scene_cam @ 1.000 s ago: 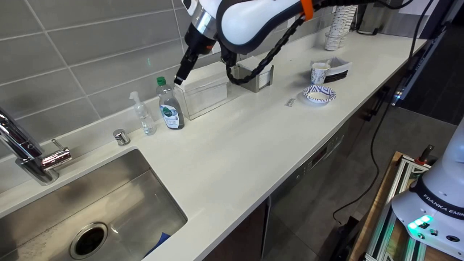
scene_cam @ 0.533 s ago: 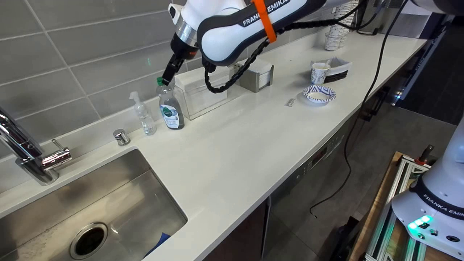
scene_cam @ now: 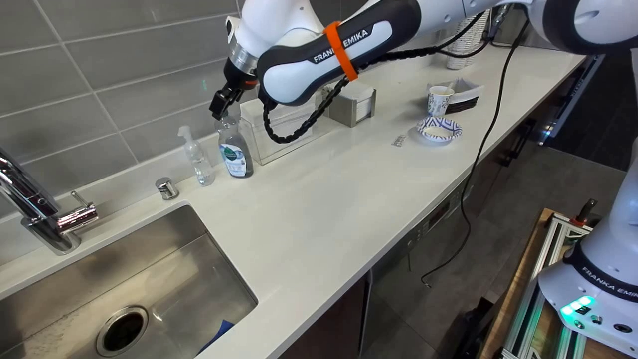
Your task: Move the green bottle forward
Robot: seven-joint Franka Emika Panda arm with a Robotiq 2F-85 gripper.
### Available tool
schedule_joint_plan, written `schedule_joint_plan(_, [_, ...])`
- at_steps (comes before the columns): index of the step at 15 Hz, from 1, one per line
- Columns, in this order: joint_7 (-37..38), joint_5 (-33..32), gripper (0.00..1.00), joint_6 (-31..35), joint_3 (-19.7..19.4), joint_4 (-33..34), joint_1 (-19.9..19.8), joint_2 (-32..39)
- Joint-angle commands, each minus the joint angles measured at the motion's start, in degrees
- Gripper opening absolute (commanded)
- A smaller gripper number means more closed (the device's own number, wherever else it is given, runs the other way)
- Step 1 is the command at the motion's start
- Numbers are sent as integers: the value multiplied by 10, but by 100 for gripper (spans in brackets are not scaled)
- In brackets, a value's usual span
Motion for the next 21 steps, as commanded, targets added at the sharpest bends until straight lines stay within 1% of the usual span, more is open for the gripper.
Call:
schedule_joint_plan(1, [76, -28, 69, -9, -41, 47, 31, 33])
schedule_joint_plan(3, [92, -28, 53, -9, -47, 56, 34, 42])
schedule_joint_plan(4, [100, -28, 47, -10, -51, 61, 37, 47])
schedule_joint_plan(6, [105, -22, 49, -9, -49, 71, 38, 56])
schedule_joint_plan(8, [113, -22, 55, -8, -51, 80, 41, 64])
schedule_joint_plan(9, [114, -21, 49, -8, -51, 84, 41, 67])
schedule_joint_plan(10, [114, -20, 47, -9, -50, 88, 41, 70])
schedule_joint_plan(11, [114, -20, 37, -9, -50, 91, 41, 72])
schedule_joint_plan(12, [114, -21, 21, -8, -51, 94, 41, 75])
schedule_joint_plan(13, [115, -25, 12, -7, -55, 97, 44, 76])
schedule_joint_plan(14, [114, -24, 9, -7, -55, 98, 43, 77])
schedule_joint_plan(15, [112, -22, 9, -10, -53, 97, 42, 75])
schedule_joint_plan(17, [95, -16, 9, -32, -40, 82, 39, 54])
schedule_joint_plan(18, [82, -13, 9, -56, -30, 61, 37, 30])
schedule_joint_plan(19, [64, -4, 9, -74, -14, 43, 30, 10])
schedule_joint_plan(21, [7, 37, 9, -97, 36, -17, 4, -46])
